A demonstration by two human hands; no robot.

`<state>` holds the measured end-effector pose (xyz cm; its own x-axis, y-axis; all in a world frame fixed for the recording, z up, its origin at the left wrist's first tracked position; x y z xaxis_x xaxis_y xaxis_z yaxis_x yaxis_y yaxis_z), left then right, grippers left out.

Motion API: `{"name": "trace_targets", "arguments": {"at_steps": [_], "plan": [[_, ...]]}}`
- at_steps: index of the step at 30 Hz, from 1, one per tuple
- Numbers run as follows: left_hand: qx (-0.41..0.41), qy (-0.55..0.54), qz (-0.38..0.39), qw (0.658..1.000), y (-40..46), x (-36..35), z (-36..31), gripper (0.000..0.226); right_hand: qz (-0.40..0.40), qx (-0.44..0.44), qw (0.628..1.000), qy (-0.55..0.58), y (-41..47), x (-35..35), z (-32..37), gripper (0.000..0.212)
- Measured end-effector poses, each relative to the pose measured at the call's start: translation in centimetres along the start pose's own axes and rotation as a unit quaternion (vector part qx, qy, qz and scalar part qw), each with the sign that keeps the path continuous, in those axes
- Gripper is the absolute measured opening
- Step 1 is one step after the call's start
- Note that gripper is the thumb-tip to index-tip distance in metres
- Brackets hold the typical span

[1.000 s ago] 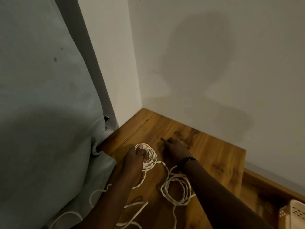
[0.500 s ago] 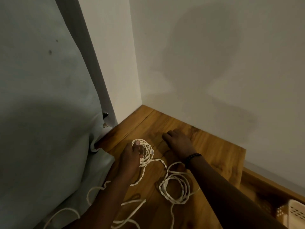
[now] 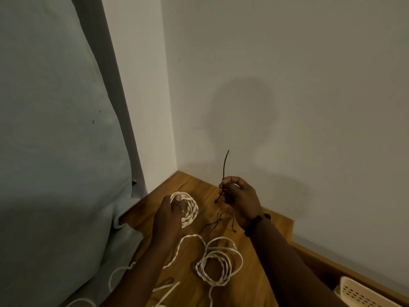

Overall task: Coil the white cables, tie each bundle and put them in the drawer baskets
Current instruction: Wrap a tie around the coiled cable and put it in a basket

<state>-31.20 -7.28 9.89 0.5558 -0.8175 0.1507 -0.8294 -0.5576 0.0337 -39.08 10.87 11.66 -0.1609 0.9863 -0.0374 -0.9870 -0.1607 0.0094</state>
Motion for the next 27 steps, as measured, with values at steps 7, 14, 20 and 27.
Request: {"name": "trace_targets", "arguments": {"at_steps": [7, 14, 20, 27], "plan": [[-0.022, -0.022, 0.021, 0.999, -3.5, -0.4, -4.5, 0.05, 0.052, -0.042, 0.998, 0.001, -8.7, 1.2, 4.3, 0.012], [-0.146, 0.016, 0.078, 0.986, -9.3, -2.1, -9.4, 0.037, -0.004, -0.156, 0.982, -0.107, -17.6, 3.1, 4.8, 0.033], [-0.194, 0.029, 0.119, 0.973, -14.2, -4.0, -11.2, 0.033, -0.136, -0.166, 0.976, -0.042, -21.0, 5.2, 5.4, 0.036], [-0.279, 0.082, 0.194, 0.937, -18.5, -7.9, -13.1, 0.026, -0.212, -0.086, 0.972, -0.055, -21.5, 7.5, 6.6, 0.05]]}}
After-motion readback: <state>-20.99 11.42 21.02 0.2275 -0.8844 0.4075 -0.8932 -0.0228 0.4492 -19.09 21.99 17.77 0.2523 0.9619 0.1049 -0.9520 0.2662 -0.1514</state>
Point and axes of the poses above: each hand's wrist, its own y-axis towards the middle knuckle, its own x-axis out of the back of the hand, z = x × y, the point moved 3 cm from there along y, towards the middle knuckle, and after that the axes turned 14 degrees about -y, right-handed, at the moved point
